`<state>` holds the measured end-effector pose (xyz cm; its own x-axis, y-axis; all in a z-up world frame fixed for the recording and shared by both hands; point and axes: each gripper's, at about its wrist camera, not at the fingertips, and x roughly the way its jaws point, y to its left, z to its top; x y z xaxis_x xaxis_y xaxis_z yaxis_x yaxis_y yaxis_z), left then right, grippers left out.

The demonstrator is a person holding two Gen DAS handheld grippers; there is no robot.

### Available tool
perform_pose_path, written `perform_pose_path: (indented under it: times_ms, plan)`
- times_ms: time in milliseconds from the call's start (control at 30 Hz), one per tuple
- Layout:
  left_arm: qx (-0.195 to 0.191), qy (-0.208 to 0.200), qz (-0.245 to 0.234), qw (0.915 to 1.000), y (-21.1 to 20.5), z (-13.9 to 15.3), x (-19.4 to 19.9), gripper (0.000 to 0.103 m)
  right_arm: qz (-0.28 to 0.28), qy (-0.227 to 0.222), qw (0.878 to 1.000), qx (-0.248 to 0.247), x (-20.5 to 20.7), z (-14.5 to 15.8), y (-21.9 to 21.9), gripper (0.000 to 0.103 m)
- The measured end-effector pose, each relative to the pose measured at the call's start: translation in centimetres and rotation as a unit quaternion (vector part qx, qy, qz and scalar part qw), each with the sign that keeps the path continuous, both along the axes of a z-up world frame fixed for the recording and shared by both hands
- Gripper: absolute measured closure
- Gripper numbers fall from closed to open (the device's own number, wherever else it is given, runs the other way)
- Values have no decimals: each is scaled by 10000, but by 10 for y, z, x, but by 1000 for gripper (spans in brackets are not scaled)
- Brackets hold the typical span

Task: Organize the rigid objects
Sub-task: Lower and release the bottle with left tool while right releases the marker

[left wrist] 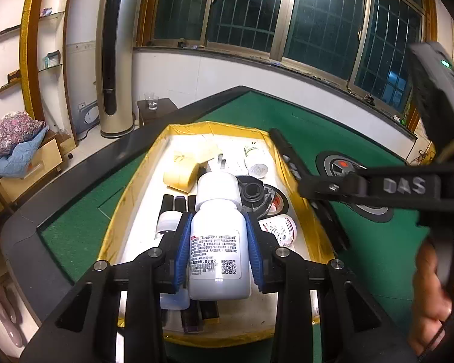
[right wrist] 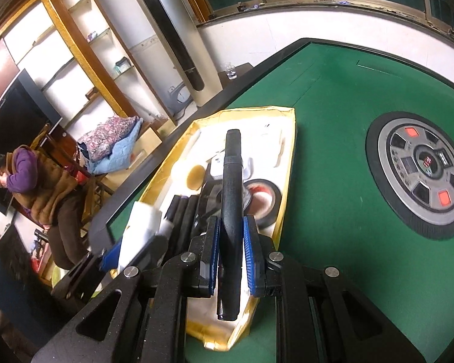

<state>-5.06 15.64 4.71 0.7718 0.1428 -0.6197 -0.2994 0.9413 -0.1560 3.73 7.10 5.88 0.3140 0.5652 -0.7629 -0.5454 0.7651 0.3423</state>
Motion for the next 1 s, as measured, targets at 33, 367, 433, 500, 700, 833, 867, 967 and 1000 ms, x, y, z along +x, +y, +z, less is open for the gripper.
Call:
perform_pose_path:
  times_ms: [33, 367, 433, 500, 700, 833, 867, 967, 1000]
  plan:
    - [5, 16, -4, 10000, 0, -1, 2, 71, 20, 34, 10000, -34, 3, -2, 4, 89]
    - [24, 178, -93, 9998, -1, -8, 11, 71, -75, 104, 9996, -267, 29, -12, 19, 89]
    - [33, 208, -111, 9997, -3, -9, 14, 71, -88, 121, 9994, -297, 32, -14, 21, 89]
    - [41, 239, -123, 9996, -4, -10, 16, 71, -84, 107, 9993, -348, 33, -16, 24, 89]
    - [46, 335, -106, 9994, -3, -14, 19, 71, -64, 125, 9990, -423, 37, -19, 28, 89]
    - [57, 384, -125, 9992, -4, -16, 22, 71, -92, 108, 9988, -461, 36, -20, 30, 89]
    - [48, 402, -137, 9991, -4, -16, 23, 71, -90, 91, 9988, -475, 35, -19, 29, 89]
    - [40, 400, -131, 9991, -5, -17, 23, 71, -102, 76, 9986, -512, 36, -19, 29, 89]
    - [45, 408, -131, 9991, -5, -17, 23, 71, -104, 81, 9985, -527, 36, -20, 30, 89]
